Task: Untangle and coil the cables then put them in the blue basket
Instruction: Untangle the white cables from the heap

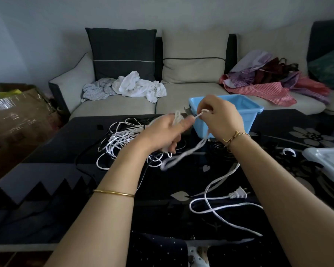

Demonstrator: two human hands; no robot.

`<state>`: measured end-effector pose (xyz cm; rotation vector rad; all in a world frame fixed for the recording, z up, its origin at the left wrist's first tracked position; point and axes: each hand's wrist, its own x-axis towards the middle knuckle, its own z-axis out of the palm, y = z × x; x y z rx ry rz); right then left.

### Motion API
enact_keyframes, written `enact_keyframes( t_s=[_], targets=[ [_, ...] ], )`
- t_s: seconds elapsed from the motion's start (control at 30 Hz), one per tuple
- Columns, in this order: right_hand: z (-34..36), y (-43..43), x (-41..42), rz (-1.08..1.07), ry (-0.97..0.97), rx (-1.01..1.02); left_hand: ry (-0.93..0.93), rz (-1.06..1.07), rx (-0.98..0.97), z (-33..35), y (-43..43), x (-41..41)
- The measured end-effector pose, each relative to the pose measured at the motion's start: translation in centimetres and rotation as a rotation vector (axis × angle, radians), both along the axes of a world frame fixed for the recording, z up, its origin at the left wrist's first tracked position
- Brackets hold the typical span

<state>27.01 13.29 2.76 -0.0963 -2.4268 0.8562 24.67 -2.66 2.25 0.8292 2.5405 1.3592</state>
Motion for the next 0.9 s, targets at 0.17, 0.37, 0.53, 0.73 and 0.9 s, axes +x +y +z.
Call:
enact_keyframes(
  t_s=[0.17,0.37,0.53,0.73,0.9],
  targets=[
    [-1.7,1.4,-0.7,0.231,-0.075,-0.277,-0.141,-0.033,-0.024,0.1,-0.3,-0.2],
    [-2.5,1.2,-0.8,0.477,-0.282,-0.585,-0.302,0.076,0.164,-0.1,-1.4,-0.9],
    [-3.2,2.2,-1.0,0.448,-0.271,-0.884,-0.435,0.121,0.241,0.1,-2.6,-1.2],
    [-5.1,3.4,-1.8,0.192,-0.435,-1.181,-0.752,0.100,0.610,1.0,-3.6,-1.4],
    [-6.6,3.3,-2.1,0.051,-0.508,-0.808,-0.898,0.040,0.987,1.7,-4.2,-1.6]
  ],
)
